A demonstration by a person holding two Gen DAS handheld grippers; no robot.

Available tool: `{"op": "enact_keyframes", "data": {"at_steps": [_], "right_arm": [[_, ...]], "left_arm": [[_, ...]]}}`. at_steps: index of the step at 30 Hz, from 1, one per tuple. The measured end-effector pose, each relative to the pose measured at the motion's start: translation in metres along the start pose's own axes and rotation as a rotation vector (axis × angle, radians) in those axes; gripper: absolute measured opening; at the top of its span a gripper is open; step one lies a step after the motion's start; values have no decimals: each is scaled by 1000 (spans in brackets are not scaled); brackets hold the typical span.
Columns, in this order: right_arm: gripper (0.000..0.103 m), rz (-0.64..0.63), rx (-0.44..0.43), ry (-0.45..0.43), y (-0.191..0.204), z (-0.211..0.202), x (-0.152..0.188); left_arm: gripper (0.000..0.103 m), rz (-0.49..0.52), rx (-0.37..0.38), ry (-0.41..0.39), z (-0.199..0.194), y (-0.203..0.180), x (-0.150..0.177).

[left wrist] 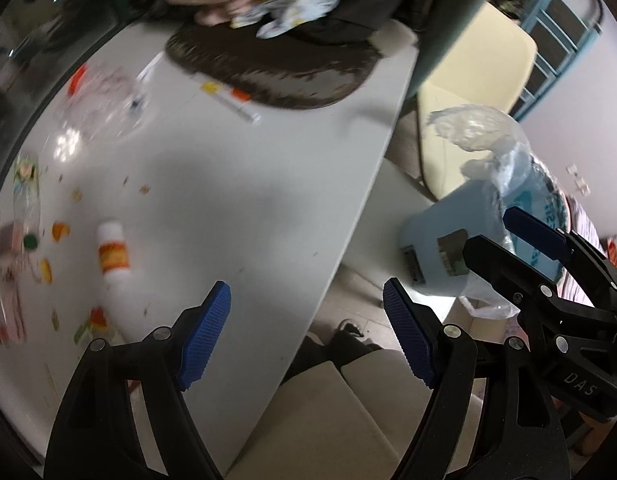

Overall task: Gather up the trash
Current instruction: 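Move both open grippers back over the table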

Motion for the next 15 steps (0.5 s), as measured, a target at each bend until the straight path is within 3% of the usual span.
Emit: {"op": "enact_keyframes", "data": {"at_steps": [15], "right_arm": [[66,-246,-120,108,126,45,19]], "left_arm": [[76,-277,-56,18,-13,122,71]]}}
Point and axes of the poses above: each gripper's, at about its wrist camera, not at the fingertips, and z roughly the way its jaws point, y to its left, x to its underside, the point moved 6 cm from there along z, roughly the way its jaws point, and after that the axes turned 1 degree about -y, right-handed, at the moved point
